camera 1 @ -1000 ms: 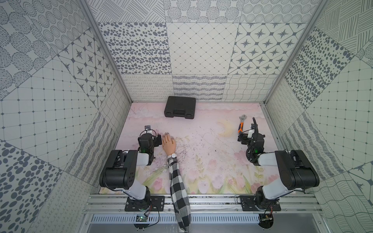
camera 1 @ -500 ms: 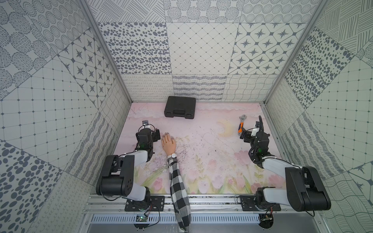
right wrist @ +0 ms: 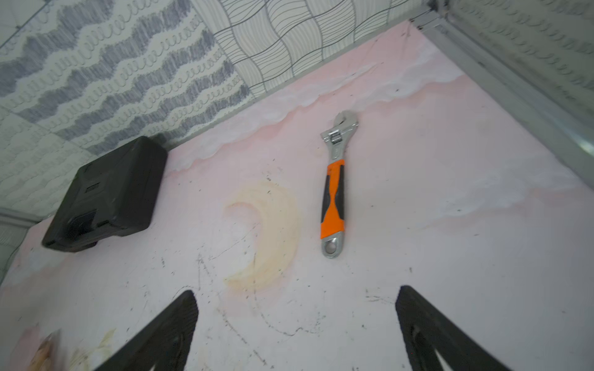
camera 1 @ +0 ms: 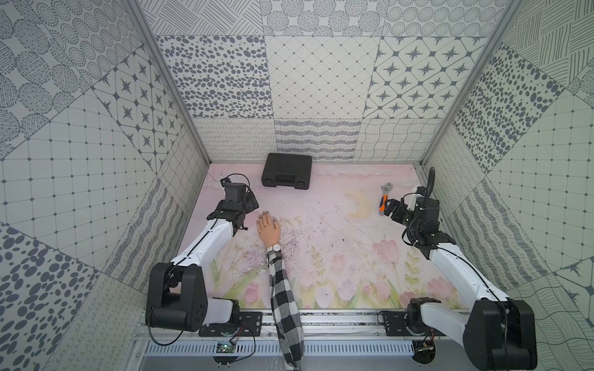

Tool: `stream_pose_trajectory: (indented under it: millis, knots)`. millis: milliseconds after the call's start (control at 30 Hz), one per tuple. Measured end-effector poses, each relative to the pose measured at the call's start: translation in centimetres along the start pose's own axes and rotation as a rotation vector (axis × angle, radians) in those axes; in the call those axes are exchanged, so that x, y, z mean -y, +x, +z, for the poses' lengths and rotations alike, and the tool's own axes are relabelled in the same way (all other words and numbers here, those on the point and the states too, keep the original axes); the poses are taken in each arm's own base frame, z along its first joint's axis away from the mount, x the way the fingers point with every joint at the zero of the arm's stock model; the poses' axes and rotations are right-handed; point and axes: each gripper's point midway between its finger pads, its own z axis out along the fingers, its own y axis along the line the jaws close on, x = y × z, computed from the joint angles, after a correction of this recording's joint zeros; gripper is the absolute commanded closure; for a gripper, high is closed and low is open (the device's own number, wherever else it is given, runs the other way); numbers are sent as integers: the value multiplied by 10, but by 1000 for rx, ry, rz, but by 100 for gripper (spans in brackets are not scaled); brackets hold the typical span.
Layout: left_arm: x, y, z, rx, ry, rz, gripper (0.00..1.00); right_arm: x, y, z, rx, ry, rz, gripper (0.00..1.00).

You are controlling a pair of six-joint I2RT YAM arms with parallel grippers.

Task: Take off the watch
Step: Adjust the hand at the center of the board.

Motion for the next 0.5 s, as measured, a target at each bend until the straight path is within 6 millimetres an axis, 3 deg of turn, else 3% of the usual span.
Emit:
stream_pose_trajectory:
  millis: [67,167,233,367,500]
  knots:
    - [7,17,-6,-63,5,-6,4,-33,16,7,-85,-83,-35,2]
    - [16,45,-18,-155,4,-10,3,-88,58,18,-241,-210,-88,2]
    - [19,63,-27,-205,-4,-13,3,-114,87,24,-340,-269,-104,2]
    - [19,97,-43,-294,-31,-22,2,-148,137,30,-497,-335,-117,2]
    - [17,124,-48,-367,-69,-18,2,-171,157,34,-576,-386,-109,2]
